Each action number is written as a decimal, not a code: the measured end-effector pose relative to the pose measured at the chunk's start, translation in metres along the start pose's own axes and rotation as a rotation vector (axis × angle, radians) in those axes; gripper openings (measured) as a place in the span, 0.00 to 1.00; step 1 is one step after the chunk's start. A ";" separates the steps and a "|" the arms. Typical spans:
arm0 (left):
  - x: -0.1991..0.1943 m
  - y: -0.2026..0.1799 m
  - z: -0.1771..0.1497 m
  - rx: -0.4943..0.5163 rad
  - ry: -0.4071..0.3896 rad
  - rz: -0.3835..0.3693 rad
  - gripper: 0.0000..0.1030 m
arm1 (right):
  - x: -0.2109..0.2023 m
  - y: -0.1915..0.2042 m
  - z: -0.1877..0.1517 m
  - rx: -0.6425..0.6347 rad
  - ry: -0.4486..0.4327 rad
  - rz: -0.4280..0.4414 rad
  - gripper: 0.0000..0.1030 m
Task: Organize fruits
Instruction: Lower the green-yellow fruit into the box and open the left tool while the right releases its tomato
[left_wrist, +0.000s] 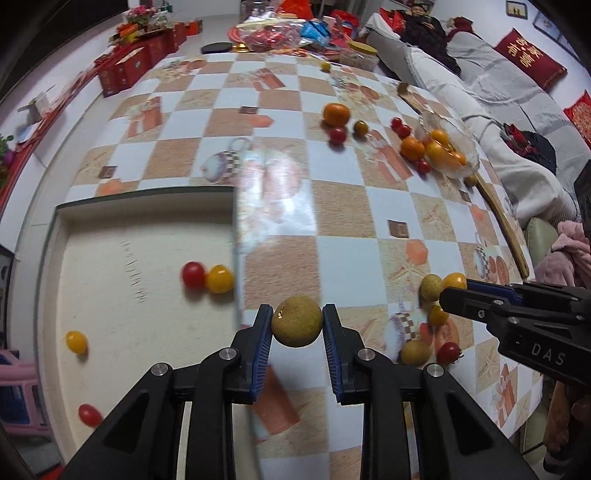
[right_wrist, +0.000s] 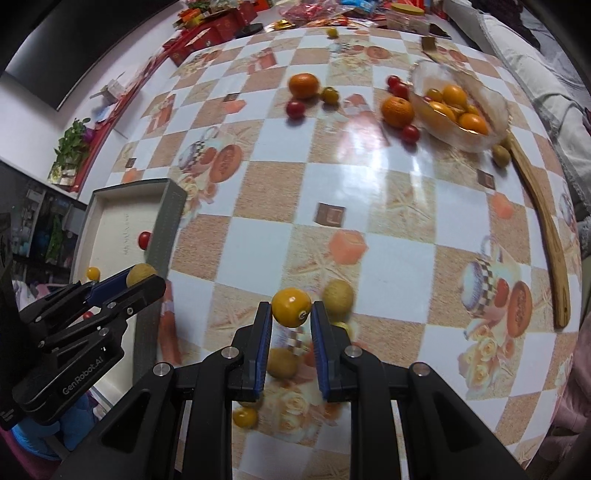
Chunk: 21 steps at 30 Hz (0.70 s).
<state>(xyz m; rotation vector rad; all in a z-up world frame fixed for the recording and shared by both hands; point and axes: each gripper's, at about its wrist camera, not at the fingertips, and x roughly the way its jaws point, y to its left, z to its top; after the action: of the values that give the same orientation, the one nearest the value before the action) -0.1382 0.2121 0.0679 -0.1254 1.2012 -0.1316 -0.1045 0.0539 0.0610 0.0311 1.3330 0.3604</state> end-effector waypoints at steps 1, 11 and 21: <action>-0.003 0.007 -0.002 -0.010 -0.004 0.012 0.28 | 0.001 0.006 0.002 -0.014 0.001 0.006 0.23; -0.012 0.079 -0.033 -0.131 0.012 0.133 0.28 | 0.025 0.082 0.027 -0.163 0.024 0.068 0.23; -0.001 0.119 -0.050 -0.199 0.033 0.209 0.28 | 0.063 0.157 0.062 -0.263 0.055 0.121 0.23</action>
<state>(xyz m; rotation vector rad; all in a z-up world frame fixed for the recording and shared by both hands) -0.1809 0.3280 0.0316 -0.1710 1.2512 0.1694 -0.0714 0.2302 0.0524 -0.1191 1.3315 0.6410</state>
